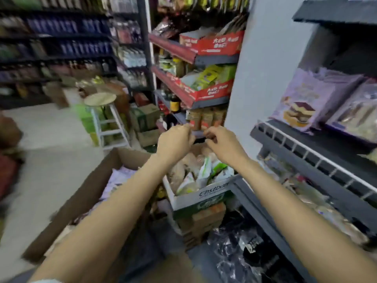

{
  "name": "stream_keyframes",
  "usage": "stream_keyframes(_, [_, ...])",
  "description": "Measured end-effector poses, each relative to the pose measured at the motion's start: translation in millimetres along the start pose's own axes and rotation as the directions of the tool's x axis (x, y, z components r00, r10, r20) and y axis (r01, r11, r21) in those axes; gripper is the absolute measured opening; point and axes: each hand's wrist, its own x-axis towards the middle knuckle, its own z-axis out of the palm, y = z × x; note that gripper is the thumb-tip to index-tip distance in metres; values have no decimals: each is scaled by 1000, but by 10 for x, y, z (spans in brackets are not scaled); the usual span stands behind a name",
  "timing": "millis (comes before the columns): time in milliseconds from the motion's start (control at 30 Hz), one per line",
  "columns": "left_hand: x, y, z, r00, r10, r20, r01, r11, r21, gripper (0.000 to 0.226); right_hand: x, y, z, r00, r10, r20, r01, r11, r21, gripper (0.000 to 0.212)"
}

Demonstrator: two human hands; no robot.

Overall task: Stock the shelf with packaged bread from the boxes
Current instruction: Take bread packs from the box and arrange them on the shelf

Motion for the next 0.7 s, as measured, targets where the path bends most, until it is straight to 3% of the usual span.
stream_keyframes(167, [-536, -1812, 67, 945, -311, 100, 315, 949, -23, 27, 302, -875, 1614, 956, -42, 290, 20, 997, 78, 24])
stream_keyframes(300, [-926, -2945, 282, 858, -446, 253, 456, 890, 21, 29, 416, -1361, 2813, 871, 47, 489, -109, 989, 99, 13])
stream_keyframes(367, [-1051, -3368, 433, 818, -454, 354, 473, 881, 37, 30, 482, -1440, 3369, 825, 132, 550, -217, 972, 91, 28])
stream_keyframes(433, [-1149, -3711, 616, 776, -456, 435, 477, 876, 68, 28, 527, -1409, 3843, 768, 222, 601, -315, 947, 53, 32])
stream_keyframes(500, [-1216, -3977, 823, 738, -440, 512, 451, 886, 110, 28, 554, -1290, 4255, 689, 313, 654, -428, 904, 17, 12])
stream_keyframes(567, [-1248, -4156, 1018, 704, -387, 596, 397, 910, 122, 36, 579, -1126, 4587, 636, 412, 652, -511, 859, -45, 32])
stream_keyframes(633, [-1231, -4273, 1207, 688, -307, 658, 281, 948, 149, 46, 619, -1006, 4845, 623, 466, 628, -546, 834, -78, 33])
stream_keyframes(700, [-1185, -4346, 1366, 661, -267, 702, 126, 961, 247, 48, 648, -941, 5040, 522, 524, 673, -657, 750, -73, 21])
